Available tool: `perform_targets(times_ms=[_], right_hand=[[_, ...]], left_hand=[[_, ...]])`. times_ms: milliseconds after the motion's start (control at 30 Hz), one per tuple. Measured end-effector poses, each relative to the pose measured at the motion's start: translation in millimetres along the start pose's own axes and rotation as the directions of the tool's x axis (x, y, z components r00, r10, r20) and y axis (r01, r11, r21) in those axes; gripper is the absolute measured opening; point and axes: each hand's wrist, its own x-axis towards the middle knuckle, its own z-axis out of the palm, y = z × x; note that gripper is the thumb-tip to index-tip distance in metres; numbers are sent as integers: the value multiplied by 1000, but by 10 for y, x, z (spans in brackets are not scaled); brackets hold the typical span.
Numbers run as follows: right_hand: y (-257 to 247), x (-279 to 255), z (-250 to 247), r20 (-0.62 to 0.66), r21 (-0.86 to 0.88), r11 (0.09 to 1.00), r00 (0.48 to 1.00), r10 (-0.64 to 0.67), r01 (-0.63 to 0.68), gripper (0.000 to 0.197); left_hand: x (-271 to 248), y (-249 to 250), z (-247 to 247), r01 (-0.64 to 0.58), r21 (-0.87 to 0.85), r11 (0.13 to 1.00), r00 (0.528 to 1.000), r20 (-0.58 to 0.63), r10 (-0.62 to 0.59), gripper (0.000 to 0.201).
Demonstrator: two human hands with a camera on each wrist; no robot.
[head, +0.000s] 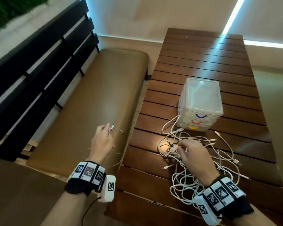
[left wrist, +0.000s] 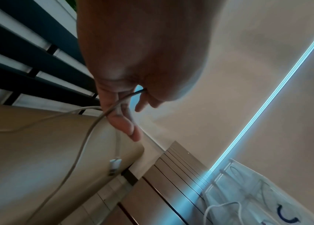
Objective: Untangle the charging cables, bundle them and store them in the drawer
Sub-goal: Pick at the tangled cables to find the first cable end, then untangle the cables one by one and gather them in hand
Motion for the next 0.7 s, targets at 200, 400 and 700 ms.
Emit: perform_targets(times_ms=[200,400,700], right_hand=[[19,259,85,96,-41,988,984,150,-146,17],[48,362,116,344,-172,956,895,284,-237,28],[39,290,16,291,-36,986,943,164,-160,13]], left_hand=[[-161,245,185,-48,-184,982,997,54,59,33],[-346,588,468,0,-229,974,976,212,50,56],[-593,1032,760,-177,-270,946,934,257,248,47]])
